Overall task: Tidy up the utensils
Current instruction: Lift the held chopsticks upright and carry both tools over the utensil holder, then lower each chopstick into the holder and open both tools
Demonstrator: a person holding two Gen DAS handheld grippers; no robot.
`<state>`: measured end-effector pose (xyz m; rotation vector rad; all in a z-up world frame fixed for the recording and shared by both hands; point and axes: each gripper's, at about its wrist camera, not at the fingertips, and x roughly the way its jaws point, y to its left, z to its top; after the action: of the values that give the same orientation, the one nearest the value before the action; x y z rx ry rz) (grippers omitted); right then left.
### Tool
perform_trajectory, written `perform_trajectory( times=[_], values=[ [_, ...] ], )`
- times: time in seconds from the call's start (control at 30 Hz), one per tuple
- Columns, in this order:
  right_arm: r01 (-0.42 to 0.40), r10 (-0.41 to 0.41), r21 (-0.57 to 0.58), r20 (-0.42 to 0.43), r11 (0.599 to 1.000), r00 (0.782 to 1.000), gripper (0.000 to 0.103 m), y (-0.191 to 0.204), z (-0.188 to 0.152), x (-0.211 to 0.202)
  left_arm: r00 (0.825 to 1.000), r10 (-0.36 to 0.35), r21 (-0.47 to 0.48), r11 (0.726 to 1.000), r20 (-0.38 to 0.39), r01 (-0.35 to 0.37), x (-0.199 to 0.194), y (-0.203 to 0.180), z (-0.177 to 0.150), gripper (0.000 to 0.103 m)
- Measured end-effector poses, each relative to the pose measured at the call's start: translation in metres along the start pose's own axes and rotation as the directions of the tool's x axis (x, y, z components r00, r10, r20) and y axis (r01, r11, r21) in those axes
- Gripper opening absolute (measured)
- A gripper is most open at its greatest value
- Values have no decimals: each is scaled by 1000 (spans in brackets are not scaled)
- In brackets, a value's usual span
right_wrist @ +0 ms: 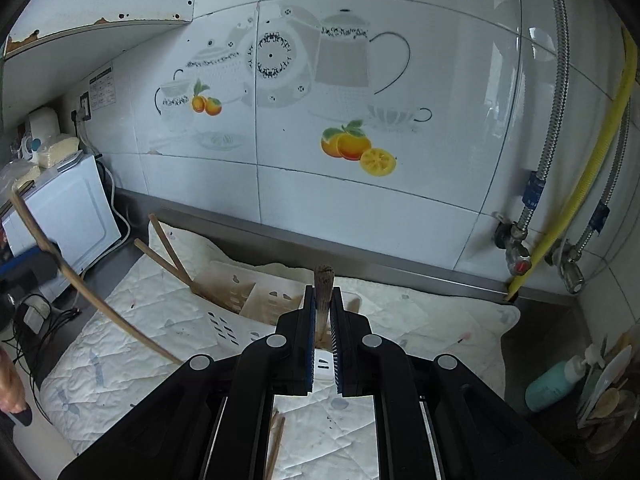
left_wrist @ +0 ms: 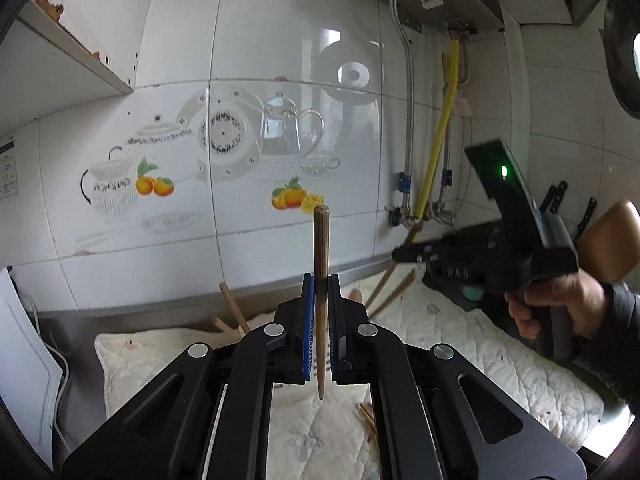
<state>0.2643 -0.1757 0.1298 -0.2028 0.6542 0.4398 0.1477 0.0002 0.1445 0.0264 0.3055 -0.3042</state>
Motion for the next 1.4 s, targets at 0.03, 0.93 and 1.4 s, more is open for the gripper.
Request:
perform_trajectory(
  times=[0.03, 0.93, 1.4],
  values=[
    [2, -2, 0, -6, 1000, 1000, 7, 0, 0, 5, 1000, 6, -2, 1000, 14, -6, 2, 2, 9, 5],
    [22, -19, -48, 68, 999, 997, 31, 3, -24, -4, 992, 124, -87, 988, -7, -124, 89, 41, 21, 5],
    [-33, 30, 20, 128, 999, 991, 31, 27, -112, -56, 996, 84, -75, 994, 9, -83, 68, 30, 19, 9]
  ],
)
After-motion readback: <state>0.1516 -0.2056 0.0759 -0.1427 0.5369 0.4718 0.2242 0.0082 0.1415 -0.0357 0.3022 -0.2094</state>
